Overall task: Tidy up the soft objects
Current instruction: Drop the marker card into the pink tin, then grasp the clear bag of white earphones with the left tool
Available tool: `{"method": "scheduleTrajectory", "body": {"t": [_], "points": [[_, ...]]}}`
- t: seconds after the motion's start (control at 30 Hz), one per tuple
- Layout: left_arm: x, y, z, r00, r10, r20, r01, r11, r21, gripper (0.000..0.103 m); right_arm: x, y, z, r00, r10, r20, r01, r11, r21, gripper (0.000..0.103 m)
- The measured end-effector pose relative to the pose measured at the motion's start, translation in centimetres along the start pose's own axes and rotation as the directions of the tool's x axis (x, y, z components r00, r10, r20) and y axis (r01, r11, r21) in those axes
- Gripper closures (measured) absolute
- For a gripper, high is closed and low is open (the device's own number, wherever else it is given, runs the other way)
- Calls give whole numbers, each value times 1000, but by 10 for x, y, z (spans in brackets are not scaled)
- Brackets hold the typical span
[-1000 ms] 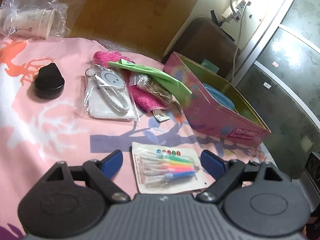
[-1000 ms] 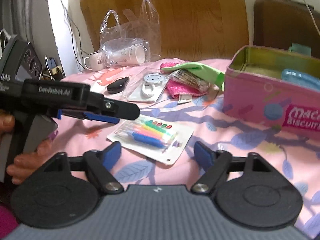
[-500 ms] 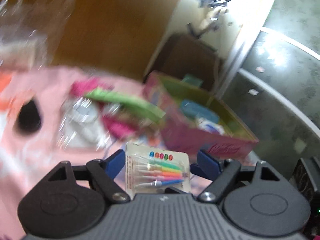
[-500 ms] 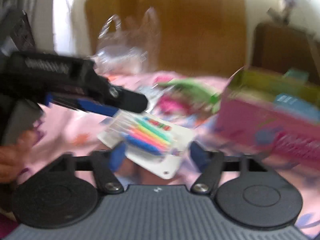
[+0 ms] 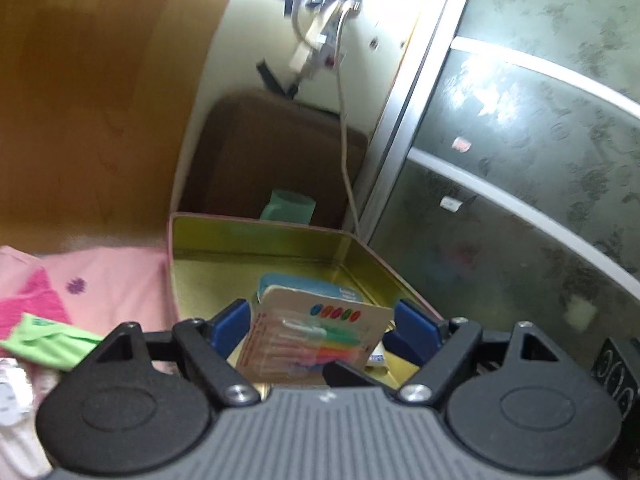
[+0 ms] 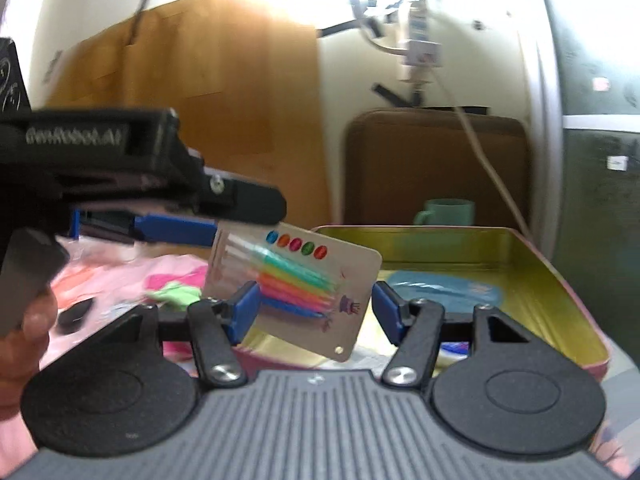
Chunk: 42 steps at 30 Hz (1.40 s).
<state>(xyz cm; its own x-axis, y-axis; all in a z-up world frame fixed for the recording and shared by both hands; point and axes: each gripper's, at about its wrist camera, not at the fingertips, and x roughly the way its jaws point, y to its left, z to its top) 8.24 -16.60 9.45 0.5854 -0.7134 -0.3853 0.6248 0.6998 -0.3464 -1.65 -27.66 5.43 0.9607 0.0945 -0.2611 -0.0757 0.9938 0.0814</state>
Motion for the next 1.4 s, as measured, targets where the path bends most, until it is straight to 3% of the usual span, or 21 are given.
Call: {"method": "scheduleTrajectory", "body": {"t": [0.13, 0.2, 0.3, 0.4, 0.47, 0.53, 0.63, 0.7, 0.77, 0.93, 1.03, 1.27, 1.4], "points": [[43, 5, -12, 993, 102, -61, -102, 995, 17, 17, 30, -13, -13, 994, -107, -38, 105, 994, -39, 34], [45, 12, -18, 990, 104, -96, -106, 994, -7, 19, 36, -18, -21, 987, -144, -74, 143, 989, -25, 34], [17, 18, -25, 996, 67, -57, -68, 997, -23, 19, 25, -26, -26, 994, -100, -52, 103, 993, 61, 33], [-26, 34, -34, 997, 73, -11, -73, 996, -44, 19, 14, -21, -23, 995, -102, -12, 103, 993, 52, 33], [-57, 54, -45, 995, 100, 2, -99, 992, -80, 19, 10, -17, -18, 997, -76, 11, 75, 996, 57, 33], [-87, 77, -59, 985, 173, 2, -172, 979, -110, 19, 4, -5, -16, 999, -24, 28, 23, 998, 52, 33], [-124, 113, -78, 947, 319, -20, -318, 935, -160, 19, 0, 22, -14, 996, 90, 16, -90, 996, 21, 33], [-145, 137, -91, 923, 384, -33, -383, 900, -208, 19, 5, 44, -14, 980, 196, -32, -195, 981, 9, 34], [-159, 155, -97, 909, 415, -43, -412, 877, -246, 20, 16, 70, -17, 951, 294, -94, -296, 955, -4, 34], [-162, 170, -85, 927, 374, -19, -367, 897, -247, 20, 48, 132, -38, 898, 359, -254, -389, 918, -77, 33], [-142, 175, -71, 934, 353, -59, -357, 909, -216, 19, 70, 152, -46, 871, 357, -336, -403, 912, -75, 32], [-103, 191, -69, 949, 289, -126, -313, 911, -267, 13, 99, 171, -44, 858, 319, -402, -386, 917, -97, 27], [-94, 190, -73, 953, 282, -111, -302, 921, -248, 13, 110, 173, -41, 852, 322, -412, -386, 919, -80, 24]]}}
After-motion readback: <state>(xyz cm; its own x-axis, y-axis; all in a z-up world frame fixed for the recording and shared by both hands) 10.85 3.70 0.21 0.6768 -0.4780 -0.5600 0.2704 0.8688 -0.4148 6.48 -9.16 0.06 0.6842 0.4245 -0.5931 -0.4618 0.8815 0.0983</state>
